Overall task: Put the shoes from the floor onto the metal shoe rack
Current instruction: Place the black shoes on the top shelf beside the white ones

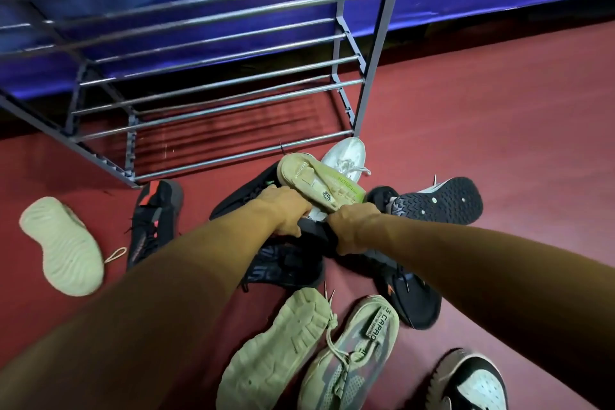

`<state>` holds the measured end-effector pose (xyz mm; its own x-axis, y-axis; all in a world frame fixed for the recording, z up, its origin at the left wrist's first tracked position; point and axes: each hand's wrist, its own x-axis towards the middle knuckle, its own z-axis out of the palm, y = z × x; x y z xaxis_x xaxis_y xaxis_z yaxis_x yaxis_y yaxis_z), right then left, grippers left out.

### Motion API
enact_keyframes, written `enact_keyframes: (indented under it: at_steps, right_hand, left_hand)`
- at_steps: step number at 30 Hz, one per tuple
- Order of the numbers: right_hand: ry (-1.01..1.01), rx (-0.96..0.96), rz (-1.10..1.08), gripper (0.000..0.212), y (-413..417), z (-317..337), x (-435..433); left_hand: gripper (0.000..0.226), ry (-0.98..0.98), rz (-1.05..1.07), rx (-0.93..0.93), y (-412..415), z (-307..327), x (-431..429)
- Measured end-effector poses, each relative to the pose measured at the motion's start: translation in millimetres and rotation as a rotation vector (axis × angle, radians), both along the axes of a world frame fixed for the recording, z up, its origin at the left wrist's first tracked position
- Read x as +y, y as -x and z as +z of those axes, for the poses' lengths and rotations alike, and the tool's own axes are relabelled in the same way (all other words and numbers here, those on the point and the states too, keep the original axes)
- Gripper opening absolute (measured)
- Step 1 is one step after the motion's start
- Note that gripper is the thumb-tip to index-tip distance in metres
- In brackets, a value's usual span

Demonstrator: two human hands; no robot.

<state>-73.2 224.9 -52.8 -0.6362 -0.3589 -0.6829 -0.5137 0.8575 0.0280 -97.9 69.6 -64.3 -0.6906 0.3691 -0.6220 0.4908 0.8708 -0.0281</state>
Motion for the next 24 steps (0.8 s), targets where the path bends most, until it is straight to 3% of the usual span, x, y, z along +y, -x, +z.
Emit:
enact_keyframes:
  at_steps: [13,20,24]
  right_hand:
    - [0.009,-0.051,0.018,0.052,16.0,73.6,-29.3]
    - [0.018,0.130,0.111,0.053,13.6,162.3,-47.4]
    - [0.103,0.298,0.079,0.041,13.1,207.6,-50.6]
  left_hand:
    - [0.031,-0.053,0.085,0.014,-26.3,87.8,-34.5]
    - [0.026,-0.057,0.186,0.127,-40.8,166.8,-43.2]
    - [0.038,-0.076,0.221,0.221,-46.9,207.9,-55.0]
